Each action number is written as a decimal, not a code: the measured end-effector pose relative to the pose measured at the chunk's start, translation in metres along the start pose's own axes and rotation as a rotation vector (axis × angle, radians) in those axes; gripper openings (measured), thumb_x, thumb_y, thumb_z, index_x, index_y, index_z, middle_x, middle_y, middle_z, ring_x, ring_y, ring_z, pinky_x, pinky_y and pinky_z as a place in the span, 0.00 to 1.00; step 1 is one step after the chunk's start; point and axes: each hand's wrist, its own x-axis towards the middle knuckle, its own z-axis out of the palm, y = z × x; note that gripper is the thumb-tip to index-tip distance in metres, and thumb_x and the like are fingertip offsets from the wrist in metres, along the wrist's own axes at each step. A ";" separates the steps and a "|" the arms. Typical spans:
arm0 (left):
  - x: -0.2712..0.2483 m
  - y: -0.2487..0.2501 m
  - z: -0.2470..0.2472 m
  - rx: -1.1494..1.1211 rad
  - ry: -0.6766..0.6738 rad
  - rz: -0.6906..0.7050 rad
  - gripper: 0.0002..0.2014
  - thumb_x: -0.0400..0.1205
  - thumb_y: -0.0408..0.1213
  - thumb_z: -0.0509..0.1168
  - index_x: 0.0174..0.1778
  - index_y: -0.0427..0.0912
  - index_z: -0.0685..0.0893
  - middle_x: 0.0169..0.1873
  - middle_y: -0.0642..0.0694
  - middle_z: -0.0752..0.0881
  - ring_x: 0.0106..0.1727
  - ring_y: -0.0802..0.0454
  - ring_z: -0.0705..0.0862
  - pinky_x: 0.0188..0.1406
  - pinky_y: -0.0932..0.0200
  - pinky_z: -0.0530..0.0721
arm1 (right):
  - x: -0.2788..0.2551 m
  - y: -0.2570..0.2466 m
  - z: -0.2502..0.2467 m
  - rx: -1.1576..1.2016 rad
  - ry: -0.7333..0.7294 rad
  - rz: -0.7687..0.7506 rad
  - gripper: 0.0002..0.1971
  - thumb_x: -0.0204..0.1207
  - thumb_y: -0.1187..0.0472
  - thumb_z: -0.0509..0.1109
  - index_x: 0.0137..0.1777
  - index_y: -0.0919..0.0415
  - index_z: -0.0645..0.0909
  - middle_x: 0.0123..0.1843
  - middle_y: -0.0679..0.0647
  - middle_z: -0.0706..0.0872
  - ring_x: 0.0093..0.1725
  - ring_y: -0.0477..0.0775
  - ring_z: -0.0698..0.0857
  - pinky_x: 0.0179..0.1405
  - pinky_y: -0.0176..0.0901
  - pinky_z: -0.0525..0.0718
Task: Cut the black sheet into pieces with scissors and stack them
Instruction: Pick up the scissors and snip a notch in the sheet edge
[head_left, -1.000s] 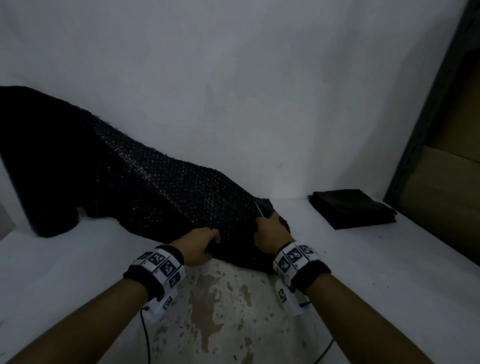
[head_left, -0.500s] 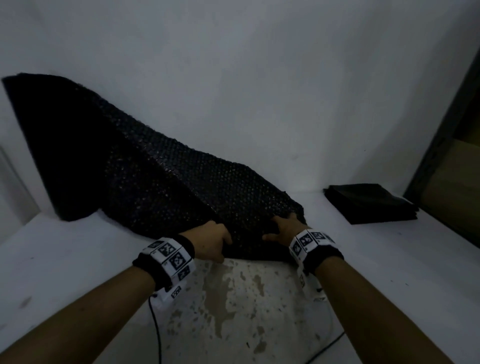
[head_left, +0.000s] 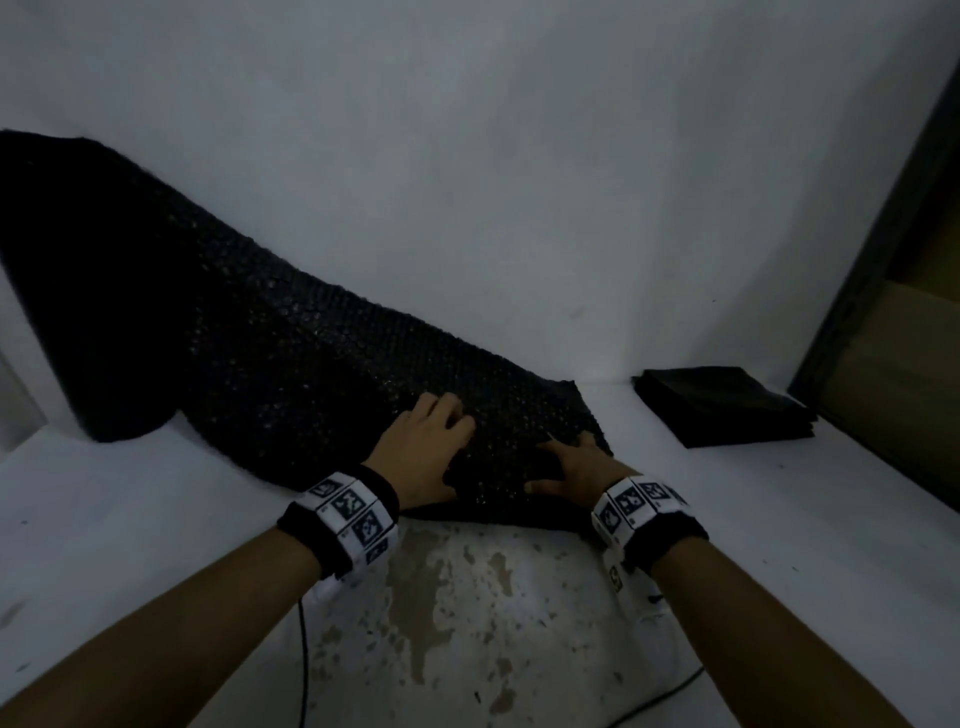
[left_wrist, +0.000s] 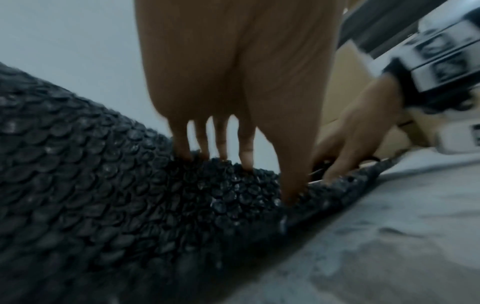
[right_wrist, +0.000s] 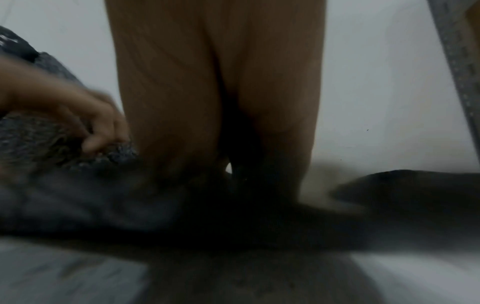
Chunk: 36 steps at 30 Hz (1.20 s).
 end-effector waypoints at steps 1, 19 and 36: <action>0.000 -0.003 0.002 -0.080 -0.075 -0.036 0.31 0.71 0.53 0.76 0.65 0.48 0.71 0.70 0.44 0.65 0.70 0.41 0.65 0.58 0.44 0.81 | 0.000 0.002 0.001 0.008 0.003 0.006 0.45 0.77 0.35 0.70 0.88 0.46 0.52 0.87 0.67 0.45 0.84 0.70 0.59 0.84 0.57 0.63; -0.001 -0.009 0.002 -0.253 -0.710 -0.217 0.52 0.75 0.75 0.59 0.87 0.61 0.37 0.87 0.45 0.35 0.88 0.41 0.46 0.86 0.42 0.53 | 0.004 0.000 -0.022 -0.069 0.001 0.020 0.44 0.75 0.34 0.72 0.87 0.44 0.59 0.85 0.65 0.58 0.81 0.67 0.66 0.80 0.59 0.69; 0.013 0.002 -0.004 -0.413 -0.490 -0.078 0.39 0.74 0.63 0.74 0.81 0.62 0.70 0.85 0.52 0.63 0.83 0.51 0.64 0.82 0.58 0.61 | 0.005 0.024 -0.009 0.068 -0.002 -0.025 0.49 0.68 0.34 0.78 0.85 0.30 0.54 0.86 0.60 0.51 0.84 0.66 0.60 0.83 0.57 0.65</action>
